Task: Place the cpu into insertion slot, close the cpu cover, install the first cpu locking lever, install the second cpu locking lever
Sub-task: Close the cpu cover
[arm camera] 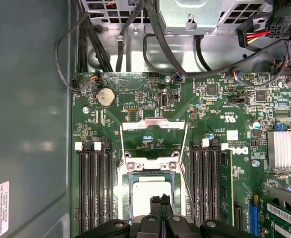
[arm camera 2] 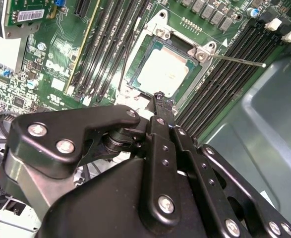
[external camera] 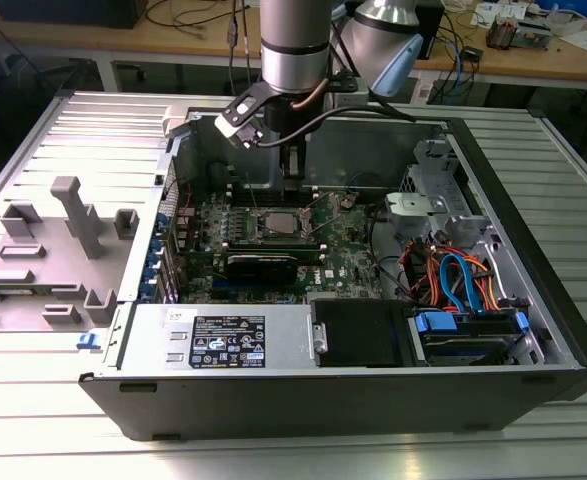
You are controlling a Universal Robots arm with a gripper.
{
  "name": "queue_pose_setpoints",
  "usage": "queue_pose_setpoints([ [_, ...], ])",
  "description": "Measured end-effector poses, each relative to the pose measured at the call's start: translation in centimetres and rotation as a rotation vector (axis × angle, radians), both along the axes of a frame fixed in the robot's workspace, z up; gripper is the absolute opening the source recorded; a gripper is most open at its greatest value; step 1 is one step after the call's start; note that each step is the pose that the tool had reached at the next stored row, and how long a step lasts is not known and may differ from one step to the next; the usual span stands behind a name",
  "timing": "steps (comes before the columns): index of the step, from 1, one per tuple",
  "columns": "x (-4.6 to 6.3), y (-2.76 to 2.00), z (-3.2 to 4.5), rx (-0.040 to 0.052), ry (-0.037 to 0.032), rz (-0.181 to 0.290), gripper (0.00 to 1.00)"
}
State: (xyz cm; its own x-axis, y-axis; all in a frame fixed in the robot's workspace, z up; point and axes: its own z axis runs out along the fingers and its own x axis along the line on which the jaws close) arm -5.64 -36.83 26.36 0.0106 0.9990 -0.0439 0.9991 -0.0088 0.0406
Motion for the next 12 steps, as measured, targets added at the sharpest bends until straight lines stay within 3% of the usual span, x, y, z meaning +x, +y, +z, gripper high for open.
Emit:
queue_pose_setpoints([
  [12,0.01,0.0,0.2,-0.0001,0.0,0.0,0.11],
])
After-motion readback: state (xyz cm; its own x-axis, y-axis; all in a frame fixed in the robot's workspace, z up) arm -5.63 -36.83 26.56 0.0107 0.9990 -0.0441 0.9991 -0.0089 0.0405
